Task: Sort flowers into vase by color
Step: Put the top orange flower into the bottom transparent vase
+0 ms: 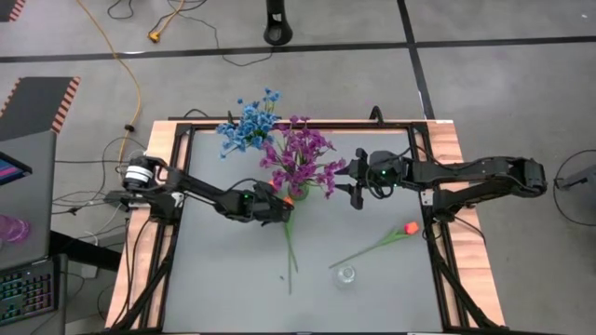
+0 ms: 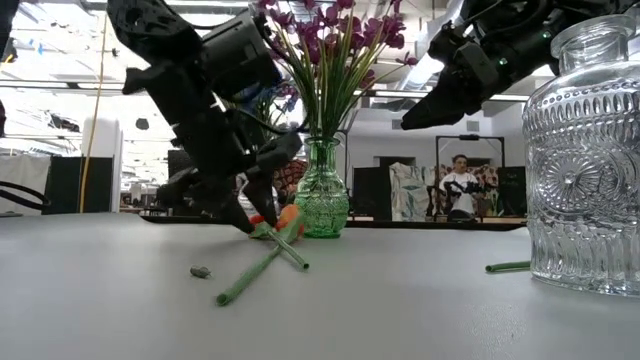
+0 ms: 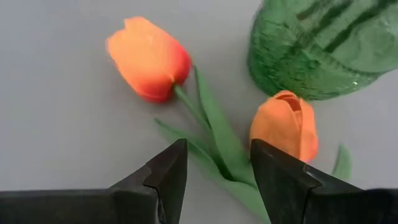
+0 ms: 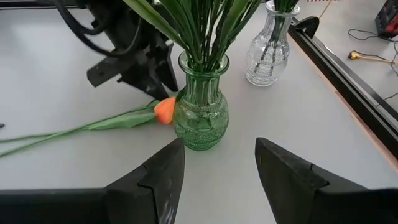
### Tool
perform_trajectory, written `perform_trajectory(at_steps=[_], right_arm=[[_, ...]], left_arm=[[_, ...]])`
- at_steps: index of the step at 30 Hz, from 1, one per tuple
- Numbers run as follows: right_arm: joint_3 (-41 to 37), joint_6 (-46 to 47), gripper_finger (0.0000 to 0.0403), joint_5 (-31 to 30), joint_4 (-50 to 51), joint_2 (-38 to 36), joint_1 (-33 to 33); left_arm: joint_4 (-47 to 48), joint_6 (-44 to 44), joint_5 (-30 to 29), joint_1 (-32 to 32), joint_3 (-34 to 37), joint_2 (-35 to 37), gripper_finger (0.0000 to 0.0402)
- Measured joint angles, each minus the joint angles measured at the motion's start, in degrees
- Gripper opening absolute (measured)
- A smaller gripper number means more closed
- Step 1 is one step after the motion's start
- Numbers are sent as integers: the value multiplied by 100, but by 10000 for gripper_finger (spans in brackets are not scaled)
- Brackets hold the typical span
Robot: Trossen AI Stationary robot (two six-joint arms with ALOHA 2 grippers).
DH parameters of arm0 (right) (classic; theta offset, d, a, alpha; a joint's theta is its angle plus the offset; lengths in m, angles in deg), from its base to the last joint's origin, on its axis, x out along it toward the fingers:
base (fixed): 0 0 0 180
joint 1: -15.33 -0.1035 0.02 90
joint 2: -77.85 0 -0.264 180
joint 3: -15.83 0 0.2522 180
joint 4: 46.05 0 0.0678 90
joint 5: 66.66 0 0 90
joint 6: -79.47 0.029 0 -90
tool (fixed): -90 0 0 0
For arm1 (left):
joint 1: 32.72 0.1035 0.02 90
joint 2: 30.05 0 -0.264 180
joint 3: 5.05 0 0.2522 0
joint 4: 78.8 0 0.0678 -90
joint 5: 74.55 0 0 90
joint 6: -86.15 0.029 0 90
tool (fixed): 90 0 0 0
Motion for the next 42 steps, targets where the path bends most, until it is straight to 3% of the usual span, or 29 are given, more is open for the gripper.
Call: perform_trajectory(at_steps=[11, 25, 34, 42], right_arm=[[0, 0, 224, 0, 30, 2, 4], [0, 2, 224, 2, 33, 2, 4], [0, 0, 224, 0, 35, 2, 4], [0, 1, 224, 2, 33, 2, 4]], left_arm=[[-226, -2, -115, 4, -22, -279, 155], [-190, -22, -156, 9, -7, -287, 9], [74, 190, -200, -140, 11, 218, 3], [107, 627, -277, -900, 11, 920, 1]])
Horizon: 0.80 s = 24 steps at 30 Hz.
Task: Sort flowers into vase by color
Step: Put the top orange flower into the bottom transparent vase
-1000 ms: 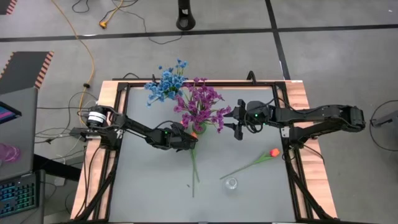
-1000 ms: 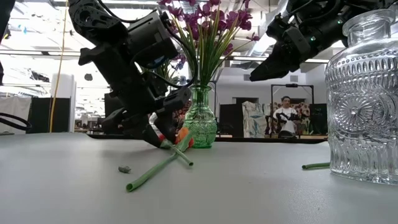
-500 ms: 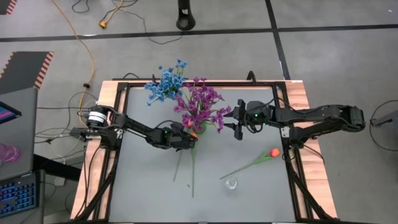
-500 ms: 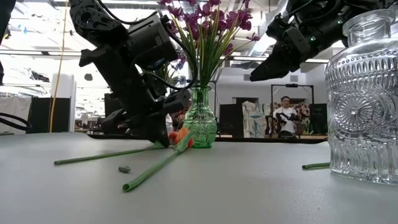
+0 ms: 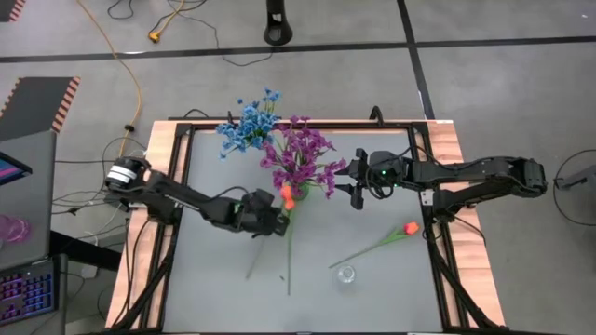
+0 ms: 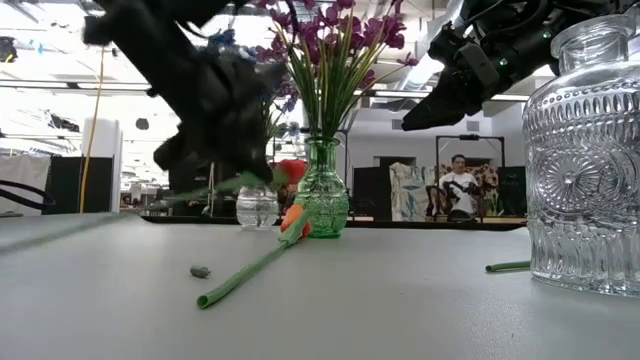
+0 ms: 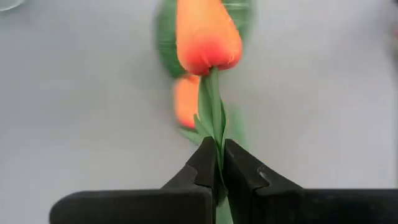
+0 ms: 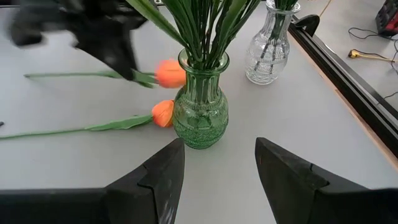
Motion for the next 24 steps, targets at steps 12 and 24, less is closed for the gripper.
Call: perform_trajectory(at_steps=[12, 24], right_arm=[[0, 3, 224, 1, 0, 1, 0], [-6, 513, 224, 5, 45, -212, -43]], left_arm=[[-1794, 1512, -66, -1219, -9, 636, 0], [-5711, 4473, -22, -1186, -17, -152, 0]])
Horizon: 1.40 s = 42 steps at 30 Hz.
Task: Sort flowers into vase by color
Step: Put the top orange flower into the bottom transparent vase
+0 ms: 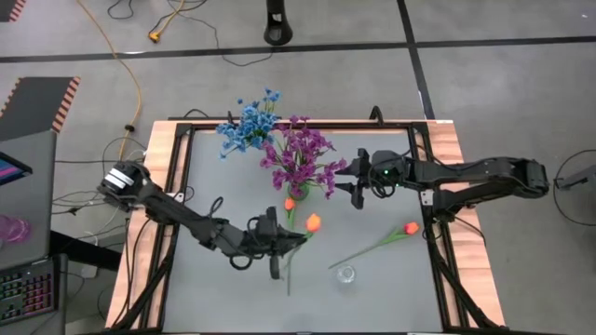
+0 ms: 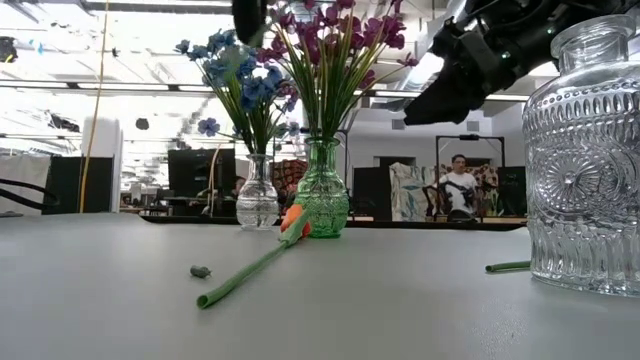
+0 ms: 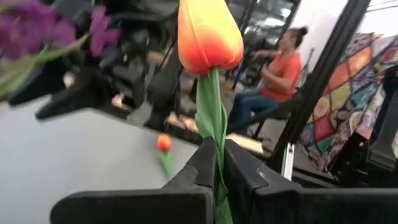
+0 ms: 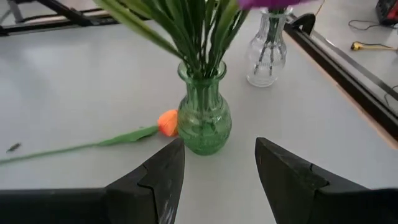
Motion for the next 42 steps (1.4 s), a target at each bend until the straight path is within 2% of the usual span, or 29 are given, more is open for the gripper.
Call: perform_trajectory(at_steps=[4, 13, 24, 34, 42], right_arm=[[2, 183, 224, 2, -6, -294, -79], [6, 570, 224, 0, 264, -895, -192], [6, 646, 224, -2, 475, -910, -191], [6, 647, 224, -4, 538, -913, -189], [6, 647, 224, -4, 534, -913, -189]], left_arm=[[-463, 608, 99, 94, -284, -263, 0], [-553, 2070, 940, 226, -1780, -1046, 0], [-548, 3083, 1853, 239, -3279, -1821, 0], [-747, 3141, 2724, 296, -3529, -1851, 0], [-1178, 2993, 2882, 379, -3537, -1941, 0]])
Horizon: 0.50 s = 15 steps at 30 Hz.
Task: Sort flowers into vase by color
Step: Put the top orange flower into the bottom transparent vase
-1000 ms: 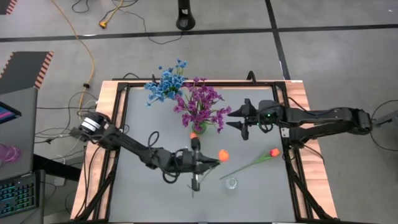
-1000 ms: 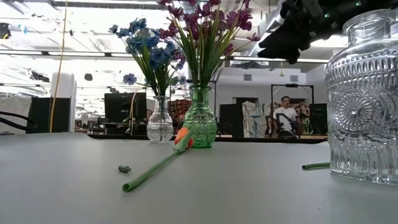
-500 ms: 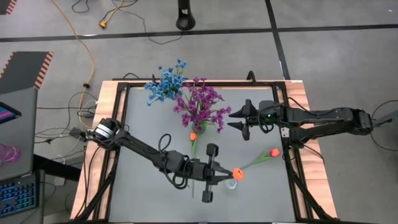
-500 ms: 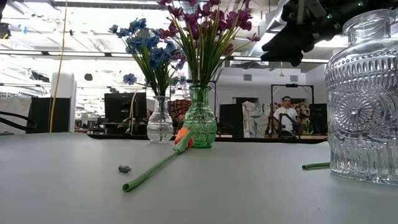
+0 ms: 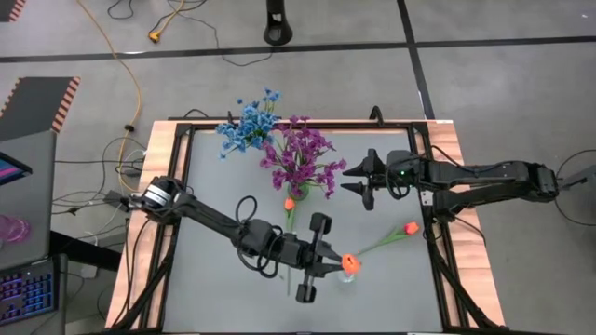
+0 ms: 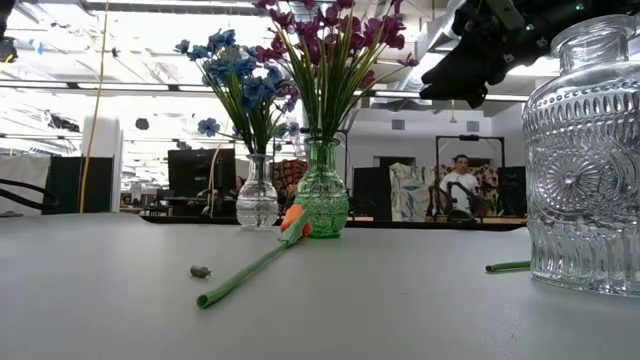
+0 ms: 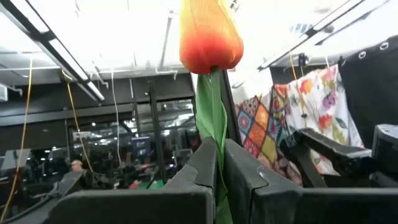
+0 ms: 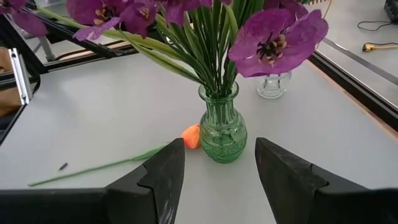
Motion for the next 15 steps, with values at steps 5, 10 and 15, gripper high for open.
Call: perform_trajectory(at_steps=[5, 10, 15], right_arm=[[2, 0, 224, -2, 29, 0, 2], [2, 0, 224, -6, 58, 0, 2], [2, -2, 224, -4, 101, 0, 2]], left_arm=[[-136, -182, 2, 85, -95, -312, 0], [-73, -312, 2, 163, -420, -637, 0], [230, -309, -21, 195, -420, -662, 0]])
